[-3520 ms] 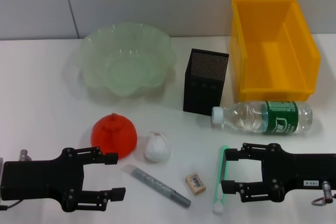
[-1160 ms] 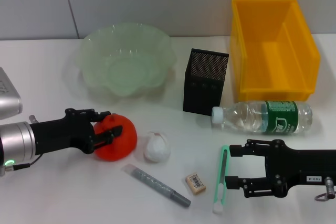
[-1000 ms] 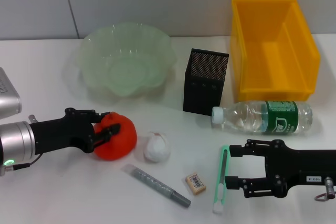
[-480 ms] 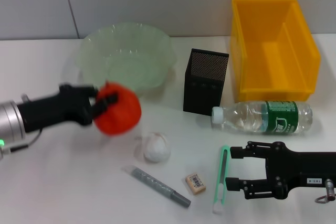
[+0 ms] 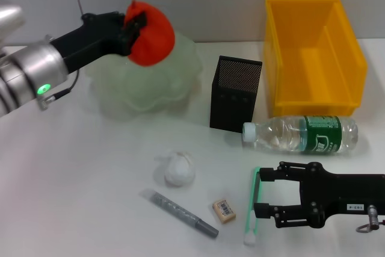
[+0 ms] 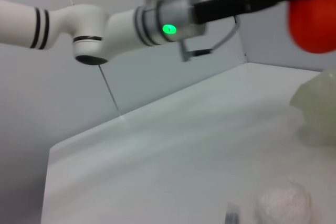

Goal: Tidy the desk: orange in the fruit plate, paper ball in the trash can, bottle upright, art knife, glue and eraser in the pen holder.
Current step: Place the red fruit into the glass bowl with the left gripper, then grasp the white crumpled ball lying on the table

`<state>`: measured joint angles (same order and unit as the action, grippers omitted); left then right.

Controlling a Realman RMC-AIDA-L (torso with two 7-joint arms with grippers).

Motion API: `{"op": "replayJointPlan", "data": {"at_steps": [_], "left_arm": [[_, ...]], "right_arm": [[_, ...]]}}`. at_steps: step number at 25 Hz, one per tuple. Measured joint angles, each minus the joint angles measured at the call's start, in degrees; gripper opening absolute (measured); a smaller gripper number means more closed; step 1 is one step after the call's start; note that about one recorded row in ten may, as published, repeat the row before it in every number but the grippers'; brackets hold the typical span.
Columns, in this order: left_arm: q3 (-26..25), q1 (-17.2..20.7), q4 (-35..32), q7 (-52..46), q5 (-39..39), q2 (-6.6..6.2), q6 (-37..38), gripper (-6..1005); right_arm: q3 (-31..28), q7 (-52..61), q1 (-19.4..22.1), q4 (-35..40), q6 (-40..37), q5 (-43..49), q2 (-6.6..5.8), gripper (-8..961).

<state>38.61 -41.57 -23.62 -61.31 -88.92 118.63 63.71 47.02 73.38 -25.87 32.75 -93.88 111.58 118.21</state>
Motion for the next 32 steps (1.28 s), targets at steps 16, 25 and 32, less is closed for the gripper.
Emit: {"op": "replayJointPlan", "data": {"at_steps": [16, 25, 32], "left_arm": [[0.1, -7.7, 10.3, 13.8, 7.9, 0.54, -21.9, 134], [0.0, -8.1, 10.8, 13.8, 8.0, 0.54, -21.9, 468], [0.0, -7.6, 10.7, 11.5, 8.0, 0.47, -19.8, 728]], "right_arm": [[0.0, -0.7, -1.3, -0.1, 1.0, -0.1, 0.66, 797], [0.0, -0.7, -1.2, -0.1, 1.0, -0.1, 0.62, 796], [-1.0, -0.7, -0.7, 0.1, 0.4, -0.1, 0.0, 796]]}}
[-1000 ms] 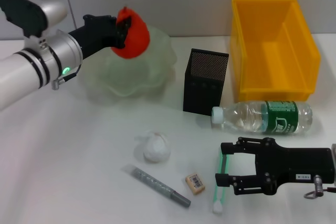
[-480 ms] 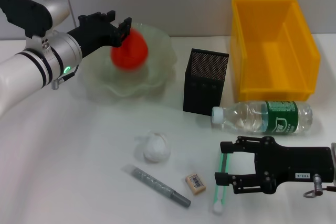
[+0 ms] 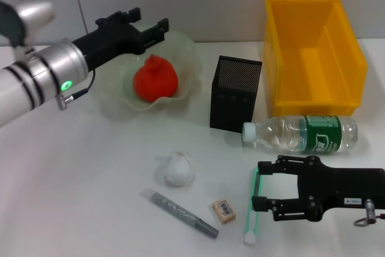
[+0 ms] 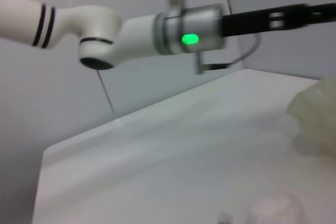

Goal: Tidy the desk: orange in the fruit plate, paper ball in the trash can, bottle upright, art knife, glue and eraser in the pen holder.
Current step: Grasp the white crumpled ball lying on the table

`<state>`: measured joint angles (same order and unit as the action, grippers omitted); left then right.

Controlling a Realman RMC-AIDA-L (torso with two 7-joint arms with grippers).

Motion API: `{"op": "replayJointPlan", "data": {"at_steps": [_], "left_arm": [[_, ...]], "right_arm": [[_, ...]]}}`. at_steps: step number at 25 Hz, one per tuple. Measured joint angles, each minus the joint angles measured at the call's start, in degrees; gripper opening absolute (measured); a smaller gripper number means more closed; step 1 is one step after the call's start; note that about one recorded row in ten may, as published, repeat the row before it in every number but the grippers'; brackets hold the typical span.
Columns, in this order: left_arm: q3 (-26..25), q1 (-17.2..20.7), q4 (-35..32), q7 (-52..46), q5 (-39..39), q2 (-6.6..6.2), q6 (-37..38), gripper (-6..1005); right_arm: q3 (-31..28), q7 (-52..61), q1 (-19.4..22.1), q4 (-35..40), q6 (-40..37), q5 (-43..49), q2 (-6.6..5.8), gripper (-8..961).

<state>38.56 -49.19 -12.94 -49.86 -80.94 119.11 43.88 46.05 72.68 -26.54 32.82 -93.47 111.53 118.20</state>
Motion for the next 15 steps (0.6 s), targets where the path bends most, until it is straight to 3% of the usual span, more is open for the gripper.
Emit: {"op": "replayJointPlan", "data": {"at_steps": [1, 2, 4, 5, 10, 15], "left_arm": [[5.2, 5.6, -6.2, -12.8, -2.4, -0.86, 15.3, 731], [9.7, 9.1, -11.2, -18.2, -2.9, -0.92, 21.6, 734], [13.3, 12.0, -15.1, -21.6, -3.0, -0.99, 25.4, 740], [18.8, 16.2, -20.5, -25.7, -3.4, -1.42, 29.4, 740], [25.1, 19.8, -24.5, -29.7, -6.7, -2.84, 33.4, 737], [25.5, 19.2, -24.4, -31.3, -14.7, -2.96, 34.7, 735]], "right_arm": [[0.0, 0.0, 0.0, 0.0, 0.0, 0.0, 0.0, 796], [-0.3, 0.0, 0.0, -0.1, -0.1, 0.0, -0.22, 796], [-0.6, 0.0, 0.3, -0.2, -0.1, 0.0, -0.6, 796], [-0.8, 0.0, 0.6, -0.1, -0.1, 0.0, -0.95, 796], [-0.7, 0.0, 0.8, -0.2, -0.1, 0.6, -1.61, 795], [-0.7, 0.0, 1.4, -0.2, -0.1, 0.8, -2.07, 795]]}}
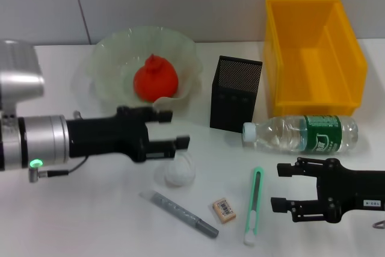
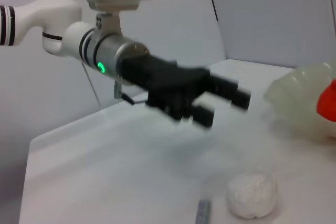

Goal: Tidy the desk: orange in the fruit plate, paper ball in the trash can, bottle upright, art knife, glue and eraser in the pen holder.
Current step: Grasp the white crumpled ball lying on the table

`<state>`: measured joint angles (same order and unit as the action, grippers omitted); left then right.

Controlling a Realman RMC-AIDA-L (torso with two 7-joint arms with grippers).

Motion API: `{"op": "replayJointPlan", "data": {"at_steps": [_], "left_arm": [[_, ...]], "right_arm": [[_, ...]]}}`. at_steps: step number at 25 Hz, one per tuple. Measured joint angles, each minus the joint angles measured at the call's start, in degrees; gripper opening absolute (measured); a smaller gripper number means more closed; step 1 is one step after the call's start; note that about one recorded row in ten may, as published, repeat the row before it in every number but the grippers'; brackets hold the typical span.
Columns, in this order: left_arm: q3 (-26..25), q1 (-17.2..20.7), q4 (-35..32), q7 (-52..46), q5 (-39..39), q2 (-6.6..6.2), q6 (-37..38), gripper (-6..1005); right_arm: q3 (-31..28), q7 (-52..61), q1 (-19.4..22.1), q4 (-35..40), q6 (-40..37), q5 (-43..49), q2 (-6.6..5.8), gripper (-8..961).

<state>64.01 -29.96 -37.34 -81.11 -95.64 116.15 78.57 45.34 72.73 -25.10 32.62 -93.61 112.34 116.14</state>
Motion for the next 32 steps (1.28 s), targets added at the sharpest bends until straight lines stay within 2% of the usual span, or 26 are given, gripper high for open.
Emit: {"op": "replayJointPlan", "data": {"at_steps": [1, 2, 4, 10, 17, 20, 32], "left_arm": [[0.0, 0.0, 0.0, 0.0, 0.0, 0.0, 0.0, 735], [-0.3, -0.5, 0.1, 0.3, -4.3, 0.61, -0.3, 735], [-0.5, -0.8, 0.2, 0.5, -6.7, 1.06, -1.0, 734], [-0.1, -1.5, 0.5, 0.6, -11.1, 2.13, -5.1, 731], [0.8, -3.0, 3.1, 0.6, -12.0, 2.29, -8.4, 730], [3.9, -3.8, 3.9, 0.6, -12.9, 2.4, -11.1, 729], [5.2, -3.6, 3.7, 2.5, -13.1, 2.33, -12.0, 699]], "right_arm": [[0.0, 0.0, 0.0, 0.0, 0.0, 0.0, 0.0, 795], [0.0, 0.0, 0.1, 0.0, 0.0, 0.0, -0.06, 795], [0.0, 0.1, 0.1, 0.0, 0.1, 0.0, -0.07, 795], [0.0, 0.2, 0.4, 0.0, 0.4, 0.0, -0.07, 794], [0.0, 0.4, 0.4, 0.0, 0.5, 0.0, -0.05, 794], [0.0, 0.5, 0.4, 0.0, 0.5, 0.0, 0.02, 794], [0.0, 0.6, 0.4, 0.0, 0.5, -0.1, 0.23, 793]]}}
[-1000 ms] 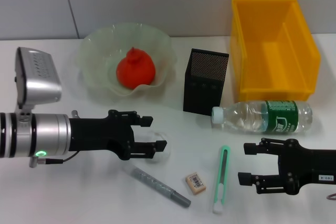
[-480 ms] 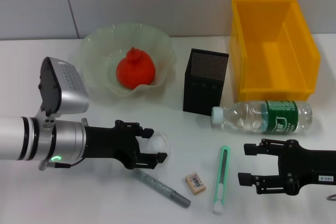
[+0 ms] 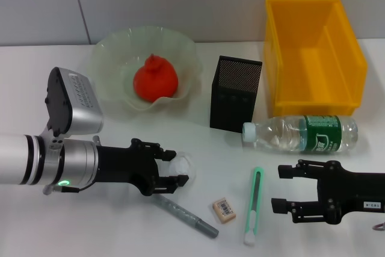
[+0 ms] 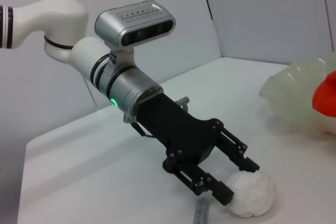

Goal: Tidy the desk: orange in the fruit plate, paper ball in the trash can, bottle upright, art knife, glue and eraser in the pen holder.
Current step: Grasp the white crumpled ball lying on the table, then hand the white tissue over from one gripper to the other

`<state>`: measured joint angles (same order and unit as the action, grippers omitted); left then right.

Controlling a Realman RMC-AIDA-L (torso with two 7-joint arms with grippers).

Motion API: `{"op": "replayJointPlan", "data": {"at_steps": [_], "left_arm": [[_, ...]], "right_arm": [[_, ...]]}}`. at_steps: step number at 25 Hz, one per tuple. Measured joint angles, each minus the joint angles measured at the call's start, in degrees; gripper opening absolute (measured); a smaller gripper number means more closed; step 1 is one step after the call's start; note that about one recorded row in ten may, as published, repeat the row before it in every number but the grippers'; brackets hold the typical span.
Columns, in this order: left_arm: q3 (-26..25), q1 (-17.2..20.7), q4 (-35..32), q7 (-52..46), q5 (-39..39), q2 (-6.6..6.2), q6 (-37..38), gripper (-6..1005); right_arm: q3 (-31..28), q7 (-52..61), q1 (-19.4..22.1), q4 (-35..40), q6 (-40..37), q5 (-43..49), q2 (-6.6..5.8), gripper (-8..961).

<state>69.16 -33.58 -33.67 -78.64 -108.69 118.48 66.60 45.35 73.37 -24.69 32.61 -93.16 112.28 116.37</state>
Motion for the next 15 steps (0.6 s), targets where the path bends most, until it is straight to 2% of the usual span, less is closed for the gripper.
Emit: {"op": "replayJointPlan", "data": {"at_steps": [7, 9, 12, 13, 14, 15], "left_arm": [[0.4, 0.1, -0.4, -0.3, 0.0, -0.07, 0.3, 521], [-0.8, 0.3, -1.6, -0.6, 0.3, -0.1, 1.8, 516], [-4.3, 1.1, -4.1, -0.2, 2.1, -0.03, 6.8, 508], [-6.2, 1.6, -4.8, 1.4, 4.9, -0.08, 10.9, 505], [-6.2, 1.6, -4.8, 1.4, 4.9, -0.08, 10.9, 503], [-6.9, 1.8, -4.9, 2.6, 6.7, -0.16, 12.9, 500]], "right_arm": [[-0.3, 0.3, 0.0, 0.0, -0.2, -0.3, 0.0, 792], [-2.2, 2.8, -0.2, 0.0, -1.0, -0.4, -0.08, 792], [-7.5, 11.8, -1.5, -0.1, -3.1, -0.5, -1.19, 792], [-10.6, 20.9, -2.9, -0.8, -4.3, -0.6, -2.82, 792], [-10.6, 20.9, -2.9, -0.8, -4.3, -0.6, -2.82, 792], [-11.9, 25.1, -3.6, -1.4, -4.9, -0.6, -3.79, 792]]}}
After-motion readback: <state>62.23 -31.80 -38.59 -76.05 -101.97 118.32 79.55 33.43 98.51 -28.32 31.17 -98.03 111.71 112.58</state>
